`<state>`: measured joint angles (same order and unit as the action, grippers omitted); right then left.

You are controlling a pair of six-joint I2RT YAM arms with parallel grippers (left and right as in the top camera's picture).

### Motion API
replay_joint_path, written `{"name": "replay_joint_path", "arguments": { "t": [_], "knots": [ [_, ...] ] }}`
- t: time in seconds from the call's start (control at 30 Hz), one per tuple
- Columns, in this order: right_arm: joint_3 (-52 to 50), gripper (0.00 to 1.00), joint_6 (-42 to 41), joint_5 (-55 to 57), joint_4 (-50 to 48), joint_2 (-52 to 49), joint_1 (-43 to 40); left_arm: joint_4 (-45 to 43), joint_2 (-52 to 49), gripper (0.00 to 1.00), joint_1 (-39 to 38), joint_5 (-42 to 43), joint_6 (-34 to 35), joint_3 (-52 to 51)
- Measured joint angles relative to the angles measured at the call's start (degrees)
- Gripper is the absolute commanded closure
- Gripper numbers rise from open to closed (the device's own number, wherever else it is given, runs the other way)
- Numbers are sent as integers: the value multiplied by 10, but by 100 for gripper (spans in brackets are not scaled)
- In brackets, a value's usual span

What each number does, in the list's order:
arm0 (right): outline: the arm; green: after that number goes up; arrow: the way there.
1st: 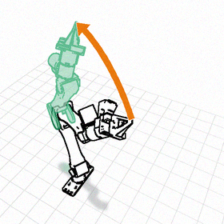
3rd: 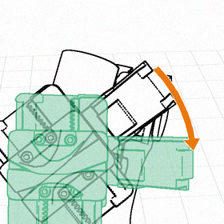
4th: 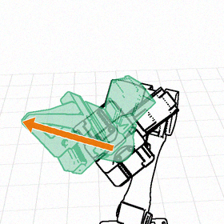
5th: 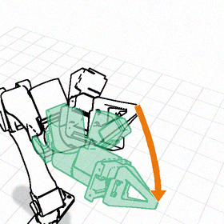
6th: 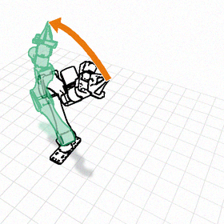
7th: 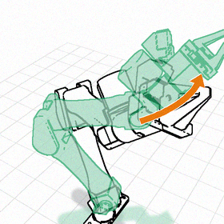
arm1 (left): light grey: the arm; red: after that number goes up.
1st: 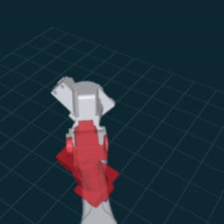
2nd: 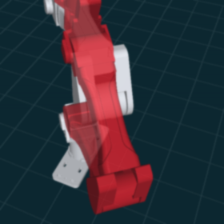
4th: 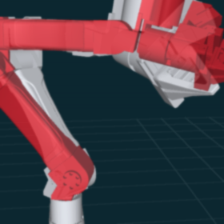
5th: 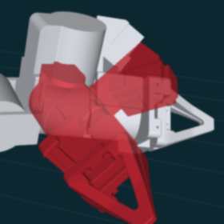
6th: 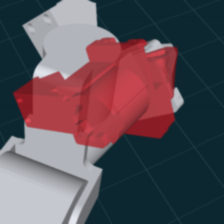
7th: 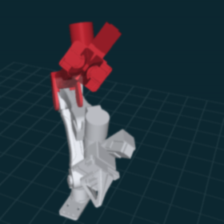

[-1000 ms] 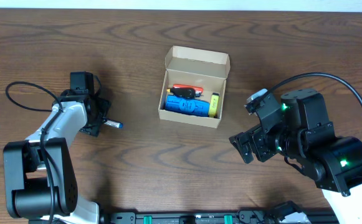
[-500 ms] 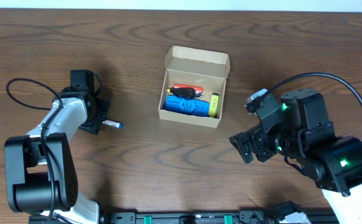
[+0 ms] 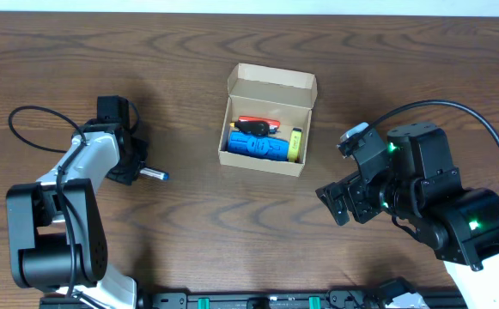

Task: Pack container
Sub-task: 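Grasp the blue-capped marker with left gripper and lift toward box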

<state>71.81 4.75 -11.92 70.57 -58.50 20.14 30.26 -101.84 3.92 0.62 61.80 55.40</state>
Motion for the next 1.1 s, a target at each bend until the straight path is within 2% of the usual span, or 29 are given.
{"name": "replay_joint_path", "arguments": {
  "t": [0.07,0.2,0.3,0.5,0.8,0.93,1.1],
  "knots": [
    [0,1,0,0,0,0,0,2,0,95,0,-1,1,0],
    [0,1,0,0,0,0,0,31,-5,94,0,3,-1,14],
    [0,1,0,0,0,0,0,93,-18,94,0,8,-9,38],
    [0,1,0,0,0,0,0,183,-40,94,-12,26,-88,119],
    [0,1,0,0,0,0,0,134,16,94,-98,35,-293,266],
    [0,1,0,0,0,0,0,87,37,94,-154,38,-409,296],
    [0,1,0,0,0,0,0,35,41,95,-235,65,-602,306]
  ]
}}
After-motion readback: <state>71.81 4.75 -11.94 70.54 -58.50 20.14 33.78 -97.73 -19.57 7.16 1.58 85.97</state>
